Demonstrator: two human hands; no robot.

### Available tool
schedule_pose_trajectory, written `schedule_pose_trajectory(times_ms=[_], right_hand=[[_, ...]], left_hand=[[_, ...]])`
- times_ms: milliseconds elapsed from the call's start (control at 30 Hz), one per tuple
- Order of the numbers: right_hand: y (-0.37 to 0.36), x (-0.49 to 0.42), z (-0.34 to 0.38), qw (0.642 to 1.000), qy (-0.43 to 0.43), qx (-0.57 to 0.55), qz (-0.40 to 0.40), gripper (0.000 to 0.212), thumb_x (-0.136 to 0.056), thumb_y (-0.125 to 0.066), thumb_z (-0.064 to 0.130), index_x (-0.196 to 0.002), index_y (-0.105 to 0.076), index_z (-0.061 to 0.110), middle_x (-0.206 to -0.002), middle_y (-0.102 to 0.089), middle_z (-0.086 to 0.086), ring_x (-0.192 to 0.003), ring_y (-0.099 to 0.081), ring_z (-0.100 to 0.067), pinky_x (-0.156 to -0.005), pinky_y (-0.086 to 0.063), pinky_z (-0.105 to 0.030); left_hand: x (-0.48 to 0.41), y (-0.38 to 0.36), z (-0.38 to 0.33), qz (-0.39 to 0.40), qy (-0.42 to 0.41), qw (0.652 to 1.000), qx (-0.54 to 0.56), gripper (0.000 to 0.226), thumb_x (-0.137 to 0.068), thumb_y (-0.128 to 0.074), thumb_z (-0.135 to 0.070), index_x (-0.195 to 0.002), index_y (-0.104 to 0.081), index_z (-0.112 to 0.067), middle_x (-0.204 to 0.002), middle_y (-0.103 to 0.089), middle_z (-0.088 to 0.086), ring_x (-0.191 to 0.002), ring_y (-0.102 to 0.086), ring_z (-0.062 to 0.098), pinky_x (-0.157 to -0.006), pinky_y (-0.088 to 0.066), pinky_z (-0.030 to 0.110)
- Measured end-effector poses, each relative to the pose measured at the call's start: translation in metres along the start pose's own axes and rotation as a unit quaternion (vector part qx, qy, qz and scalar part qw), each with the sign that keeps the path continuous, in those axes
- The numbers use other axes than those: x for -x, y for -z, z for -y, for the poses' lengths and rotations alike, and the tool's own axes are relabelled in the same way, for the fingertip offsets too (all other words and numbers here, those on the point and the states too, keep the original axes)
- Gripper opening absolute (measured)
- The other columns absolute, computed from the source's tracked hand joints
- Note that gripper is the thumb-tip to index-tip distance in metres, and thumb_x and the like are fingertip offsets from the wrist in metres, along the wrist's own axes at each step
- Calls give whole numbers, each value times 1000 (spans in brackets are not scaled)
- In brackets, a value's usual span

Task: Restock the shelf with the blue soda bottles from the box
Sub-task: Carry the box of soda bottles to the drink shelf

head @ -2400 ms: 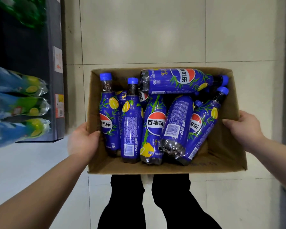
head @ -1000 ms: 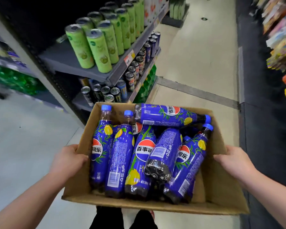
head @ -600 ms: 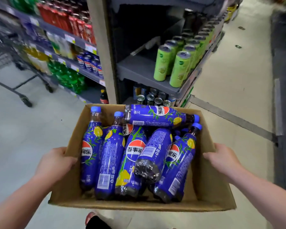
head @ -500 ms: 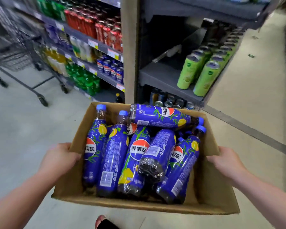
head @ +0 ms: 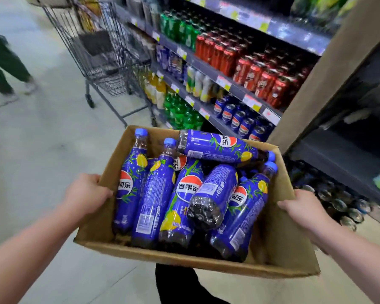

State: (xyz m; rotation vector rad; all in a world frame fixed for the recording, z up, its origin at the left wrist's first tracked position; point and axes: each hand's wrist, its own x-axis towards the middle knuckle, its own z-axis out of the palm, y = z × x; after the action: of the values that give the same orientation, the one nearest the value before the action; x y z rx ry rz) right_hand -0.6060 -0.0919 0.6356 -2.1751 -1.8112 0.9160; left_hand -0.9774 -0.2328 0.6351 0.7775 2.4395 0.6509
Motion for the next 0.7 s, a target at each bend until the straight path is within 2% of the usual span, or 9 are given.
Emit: schedule_pose_trajectory(times_ms=[33, 100, 300, 400, 567, 700], right_hand=[[-8, -14, 16, 1000, 8, 5, 4, 7, -76, -66, 11, -72, -62, 7, -87, -67, -23, -86, -64, -37, -71, -48, -36], [-24, -42, 49, 1000, 14, 8, 14, 10, -76, -67, 12, -80, -66, 3, -88, -68, -23, -86, -64, -36, -71, -47, -35], [-60, -119, 146, 1000, 9, -9, 27, 5, -75, -65, 10, -73, -63, 7, -81, -69, -19, -79, -65, -34, -71, -51, -37], [-67, -151, 194, 999, 20, -2, 30, 8, -75, -65, 11, -82, -65, 6, -84, -68, -18, -82, -65, -34, -74, -51, -37], [-82, -195, 266, 999, 19, 16, 25, 15, -75, -67, 16, -86, -65, 6, -89, -67, -18, -88, -64, -33, -74, -50, -35], [-104, -223, 323, 1000, 2, 4, 10, 11, -77, -66, 14, -85, -65, 8, -88, -67, -17, -82, -61, -31, -64, -43, -31]], left_hand=[[-16, 5, 2, -6, 9, 1000, 8, 12, -72, -65, 0, -81, -68, -7, -79, -69, 20, -77, -65, 33, -72, -51, 37], [-51, 14, 2, -16, 24, 999, 19, 10, -71, -65, 0, -75, -67, -9, -76, -69, 20, -74, -65, 32, -72, -52, 37], [-160, 40, -9, -24, 72, 996, 38, 14, -73, -65, -2, -70, -62, -15, -74, -70, 17, -71, -66, 32, -76, -55, 45], [-206, 56, -20, -29, 80, 996, 36, 18, -73, -66, -3, -66, -59, -18, -77, -69, 16, -75, -65, 32, -78, -54, 44], [-286, 83, -41, -25, 45, 998, 43, 15, -73, -63, 4, -81, -64, -8, -71, -64, 15, -67, -59, 28, -62, -42, 31], [-365, 106, -51, -5, 19, 999, 46, 16, -74, -63, 4, -81, -66, -9, -69, -66, 13, -64, -61, 26, -59, -43, 30]])
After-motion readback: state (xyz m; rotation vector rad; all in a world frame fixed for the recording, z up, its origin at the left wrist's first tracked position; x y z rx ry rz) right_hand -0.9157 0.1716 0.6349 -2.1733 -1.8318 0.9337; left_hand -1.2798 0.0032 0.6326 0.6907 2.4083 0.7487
